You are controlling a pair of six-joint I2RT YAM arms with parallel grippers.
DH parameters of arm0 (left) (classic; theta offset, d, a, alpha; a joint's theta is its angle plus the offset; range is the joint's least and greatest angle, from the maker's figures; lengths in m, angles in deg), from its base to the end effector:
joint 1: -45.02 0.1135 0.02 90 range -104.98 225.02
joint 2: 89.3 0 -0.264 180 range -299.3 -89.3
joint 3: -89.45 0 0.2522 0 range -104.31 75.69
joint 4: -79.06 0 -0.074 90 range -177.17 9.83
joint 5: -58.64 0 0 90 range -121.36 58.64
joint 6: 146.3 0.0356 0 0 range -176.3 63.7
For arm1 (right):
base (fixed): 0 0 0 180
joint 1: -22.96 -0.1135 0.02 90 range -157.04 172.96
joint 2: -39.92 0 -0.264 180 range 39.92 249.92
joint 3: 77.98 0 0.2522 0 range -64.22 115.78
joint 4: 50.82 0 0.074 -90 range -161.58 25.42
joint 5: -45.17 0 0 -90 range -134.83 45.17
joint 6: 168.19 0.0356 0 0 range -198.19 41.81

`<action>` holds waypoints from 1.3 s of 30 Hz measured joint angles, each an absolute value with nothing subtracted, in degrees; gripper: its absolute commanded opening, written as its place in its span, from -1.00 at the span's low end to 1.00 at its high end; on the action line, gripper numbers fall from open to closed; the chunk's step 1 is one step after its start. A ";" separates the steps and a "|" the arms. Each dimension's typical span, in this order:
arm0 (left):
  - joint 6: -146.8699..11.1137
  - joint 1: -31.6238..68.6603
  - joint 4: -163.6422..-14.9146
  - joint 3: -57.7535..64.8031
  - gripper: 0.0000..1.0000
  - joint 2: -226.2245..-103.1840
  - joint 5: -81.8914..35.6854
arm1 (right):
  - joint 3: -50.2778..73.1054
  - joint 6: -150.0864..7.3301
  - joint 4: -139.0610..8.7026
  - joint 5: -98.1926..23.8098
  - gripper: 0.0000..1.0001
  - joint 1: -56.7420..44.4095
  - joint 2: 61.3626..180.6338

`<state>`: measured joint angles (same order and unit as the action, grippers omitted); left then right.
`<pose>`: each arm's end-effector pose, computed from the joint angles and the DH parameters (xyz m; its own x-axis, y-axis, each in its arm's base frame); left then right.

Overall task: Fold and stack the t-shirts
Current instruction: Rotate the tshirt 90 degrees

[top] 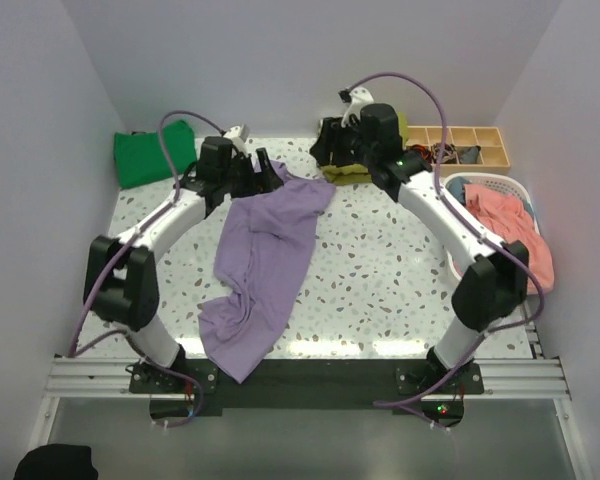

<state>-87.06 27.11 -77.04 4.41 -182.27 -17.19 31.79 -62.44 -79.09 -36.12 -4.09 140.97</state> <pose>0.3548 -0.1238 0.2851 -0.6850 -0.2998 -0.6641 0.1696 0.8208 -0.5455 0.3741 0.1971 0.3743 -0.4434 0.0749 -0.8932 -0.4741 0.8261 0.3046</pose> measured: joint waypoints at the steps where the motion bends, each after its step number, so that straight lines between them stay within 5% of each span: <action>1: -86.56 27.46 -78.07 2.86 0.72 -186.16 -16.08 | 28.07 -62.44 -78.78 -38.07 0.13 -4.09 137.39; 8: -84.07 27.94 -81.94 -2.50 0.68 -207.16 -7.92 | 10.54 -62.40 -81.62 -41.50 0.12 -5.20 129.76; 17: -83.04 29.73 -86.70 -16.31 0.72 -218.77 -1.32 | -1.46 -57.85 -83.89 -32.76 0.11 -16.37 130.31; 29: -84.20 33.73 -84.87 -49.71 0.75 -241.28 4.71 | 1.43 -52.26 -78.98 -24.28 0.11 -28.04 144.45; 39: -87.17 36.90 -86.16 -57.36 0.75 -246.59 6.04 | 8.75 -50.88 -79.20 -22.94 0.09 -30.40 153.67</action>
